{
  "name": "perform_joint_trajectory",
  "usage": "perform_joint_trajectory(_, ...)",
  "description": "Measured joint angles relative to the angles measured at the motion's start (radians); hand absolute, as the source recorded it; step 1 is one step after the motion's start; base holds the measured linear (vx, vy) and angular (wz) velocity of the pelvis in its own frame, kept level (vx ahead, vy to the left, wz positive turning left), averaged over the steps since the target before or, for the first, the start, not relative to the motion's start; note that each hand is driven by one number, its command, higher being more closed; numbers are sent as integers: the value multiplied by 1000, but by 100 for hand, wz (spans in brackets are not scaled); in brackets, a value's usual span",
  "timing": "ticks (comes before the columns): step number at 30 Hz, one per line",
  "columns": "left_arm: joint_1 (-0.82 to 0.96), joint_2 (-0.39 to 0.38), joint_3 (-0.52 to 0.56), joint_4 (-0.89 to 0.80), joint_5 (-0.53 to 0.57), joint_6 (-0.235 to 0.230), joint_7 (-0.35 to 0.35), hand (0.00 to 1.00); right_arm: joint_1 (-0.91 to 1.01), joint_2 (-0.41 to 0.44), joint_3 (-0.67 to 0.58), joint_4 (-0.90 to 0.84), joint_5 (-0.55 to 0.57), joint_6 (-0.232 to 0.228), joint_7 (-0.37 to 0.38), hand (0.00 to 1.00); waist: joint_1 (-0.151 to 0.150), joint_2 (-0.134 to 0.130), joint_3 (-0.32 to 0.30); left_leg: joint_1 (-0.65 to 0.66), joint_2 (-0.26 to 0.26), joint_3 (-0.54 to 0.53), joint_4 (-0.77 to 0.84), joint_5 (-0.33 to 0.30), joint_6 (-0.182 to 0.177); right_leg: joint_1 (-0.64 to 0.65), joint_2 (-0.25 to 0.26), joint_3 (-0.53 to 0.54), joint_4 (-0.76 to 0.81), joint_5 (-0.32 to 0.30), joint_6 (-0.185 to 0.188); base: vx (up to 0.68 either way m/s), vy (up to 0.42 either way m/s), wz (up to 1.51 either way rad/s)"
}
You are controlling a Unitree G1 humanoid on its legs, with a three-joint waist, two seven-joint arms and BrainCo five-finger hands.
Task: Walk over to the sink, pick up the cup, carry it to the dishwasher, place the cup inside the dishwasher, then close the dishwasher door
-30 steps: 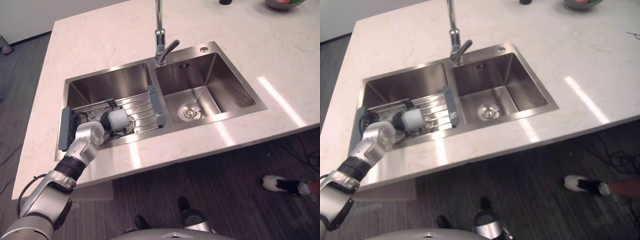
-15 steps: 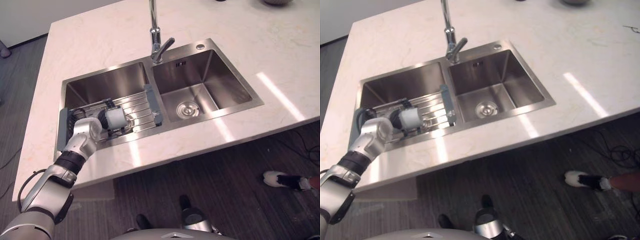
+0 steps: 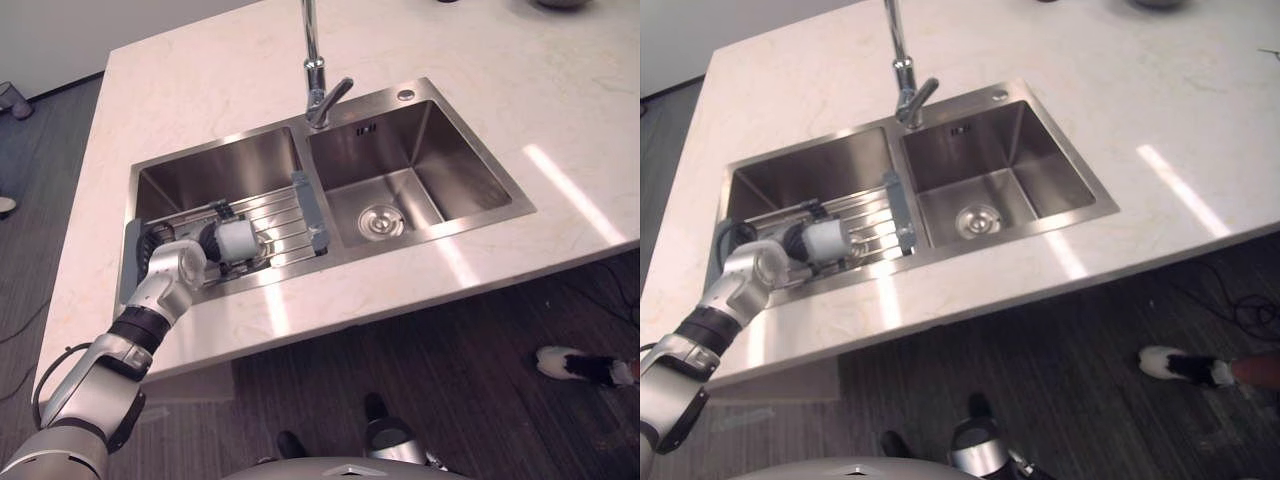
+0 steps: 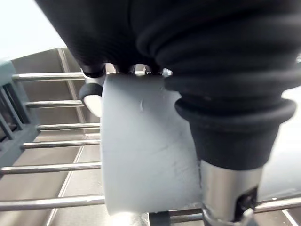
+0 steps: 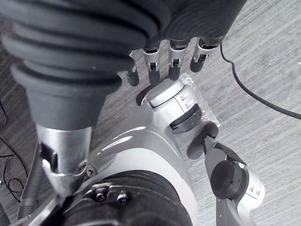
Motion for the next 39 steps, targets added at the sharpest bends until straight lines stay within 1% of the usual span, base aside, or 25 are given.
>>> perform_joint_trajectory(1, 10, 0, 0, -7, -14, -8, 22, 100, 0, 0, -1, 0, 0, 0, 0, 0, 1, 0, 0, 0, 0, 0, 0, 0, 0, 1, 0, 0, 0, 0, 0, -6, -14, 10)
perform_joint_trajectory(3, 43, -1, 2, -37, -50, -35, 90, 100, 0, 0, -1, 1, 0, -6, 0, 0, 6, 0, 0, 0, 0, -1, 0, 0, 0, 2, 0, -2, 0, 0, 0, 0, 0, 0)
perform_joint_trajectory(6, 74, -2, 4, -70, -114, -62, 163, 100, 0, 2, -3, 3, 0, -12, -1, 0, 9, 0, 0, 1, 0, -3, 0, 0, 0, 8, 0, -4, 0, 0, 1, 0, -4, 1)
perform_joint_trajectory(8, 100, -23, 9, -92, -168, -94, 213, 100, 0, 4, -12, 7, 0, -13, -2, 0, 14, -4, 1, 7, 0, -13, 0, 1, 1, 18, 0, -11, 0, -1, 2, -22, -18, 10)
perform_joint_trajectory(9, 122, -39, 21, -115, -207, -117, 240, 100, 1, 7, -13, 12, 1, -13, -5, 0, 15, -8, 0, 8, 0, -21, 0, 2, 2, 22, 0, -18, 0, -2, 3, -26, -17, 15)
perform_joint_trajectory(10, 129, -50, 29, -123, -230, -130, 256, 100, 0, 8, -14, 15, 1, -13, -6, 0, 17, -10, 0, 8, 0, -25, 0, 3, 4, 23, 0, -22, 0, -2, 3, -32, -14, 14)
perform_joint_trajectory(12, 157, -88, 63, -164, -316, -170, 307, 100, 0, 22, -29, 34, 1, -14, -7, 0, 36, -21, -2, 9, 0, -30, 0, 6, 6, 29, 1, -28, 0, -2, 3, -48, -17, 10)
perform_joint_trajectory(13, 164, -95, 75, -176, -339, -177, 315, 100, 1, 24, -34, 36, 1, -13, -7, 0, 41, -24, -4, 10, 0, -31, 0, 6, 7, 31, 1, -29, 0, -2, 3, -51, -15, 5)
perform_joint_trajectory(14, 181, -107, 101, -199, -396, -190, 336, 100, 2, 28, -39, 36, 1, -13, -8, 0, 49, -31, -8, 11, 0, -32, 0, 6, 7, 31, 1, -29, 0, -2, 3, -32, -8, 2)
perform_joint_trajectory(15, 190, -112, 117, -211, -431, -196, 346, 100, 3, 30, -40, 36, 1, -13, -8, 0, 52, -35, -10, 11, 0, -34, 0, 7, 8, 32, 1, -29, 0, -2, 3, -35, -9, 2)
perform_joint_trajectory(17, 223, -140, 184, -269, -546, -222, 383, 100, 8, 47, -41, 36, 1, -12, -9, 0, 65, -54, -21, 11, 0, -39, 0, 8, 11, 34, 0, -33, 1, -2, 3, -22, -9, 5)
perform_joint_trajectory(18, 231, -146, 197, -283, -572, -231, 387, 100, 11, 49, -41, 36, 1, -12, -9, 0, 69, -59, -24, 11, -1, -41, 0, 9, 11, 35, 0, -35, 1, -2, 3, -15, -10, 14)
perform_joint_trajectory(19, 246, -157, 212, -322, -633, -243, 403, 100, 18, 57, -42, 37, 1, -10, -10, 0, 77, -71, -32, 11, -2, -51, 0, 10, 13, 40, -2, -46, 1, -4, 5, -8, -7, 17)
perform_joint_trajectory(21, 268, -181, 242, -365, -698, -265, 409, 100, 26, 65, -51, 37, 2, -9, -14, 0, 85, -79, -38, 13, -5, -59, 0, 11, 15, 48, -4, -54, 0, -5, 6, -8, -3, 15)
perform_joint_trajectory(23, 307, -220, 289, -435, -771, -297, 426, 100, 38, 71, -66, 37, 3, -9, -21, 0, 104, -83, -47, 13, -8, -63, 0, 12, 16, 51, -7, -57, 0, -5, 6, -22, 3, 7)
perform_joint_trajectory(25, 346, -235, 320, -493, -816, -328, 443, 100, 47, 79, -77, 37, 6, -9, -22, 0, 115, -85, -55, 13, -9, -70, 0, 13, 18, 54, -8, -62, 0, -5, 6, -31, -2, 10)
perform_joint_trajectory(26, 373, -243, 339, -529, -838, -354, 454, 100, 53, 83, -81, 37, 15, -9, -22, 0, 118, -88, -62, 13, -9, -78, 0, 15, 20, 58, -8, -71, 0, -5, 7, -37, -9, 18)
perform_joint_trajectory(28, 413, -256, 373, -580, -866, -382, 468, 100, 59, 88, -82, 38, 23, -9, -25, 0, 122, -92, -70, 15, -9, -85, -1, 18, 21, 65, -9, -81, 0, -6, 7, -35, -9, 17)
perform_joint_trajectory(30, 470, -268, 413, -630, -883, -420, 486, 100, 75, 90, -82, 38, 43, -9, -29, 0, 141, -96, -87, 17, -9, -86, -6, 19, 21, 66, -9, -84, 0, -6, 7, -60, -7, 5)
perform_joint_trajectory(34, 536, -274, 482, -669, -901, -443, 491, 100, 92, 97, -82, 39, 57, -8, -29, 0, 163, -110, -107, 18, -9, -95, -7, 21, 23, 69, -9, -92, -7, -7, 8, -40, -3, 5)
perform_joint_trajectory(37, 577, -277, 525, -703, -901, -460, 503, 100, 95, 104, -81, 41, 60, -8, -29, 0, 170, -129, -120, 12, -11, -110, -7, 22, 21, 71, -11, -107, -7, -11, 11, -30, -2, 15)
perform_joint_trajectory(39, 597, -290, 552, -743, -899, -468, 512, 100, 94, 108, -81, 49, 60, -10, -28, 0, 181, -142, -131, 10, -12, -111, -7, 21, 19, 71, -12, -107, -7, -12, 10, -2, 2, 2)
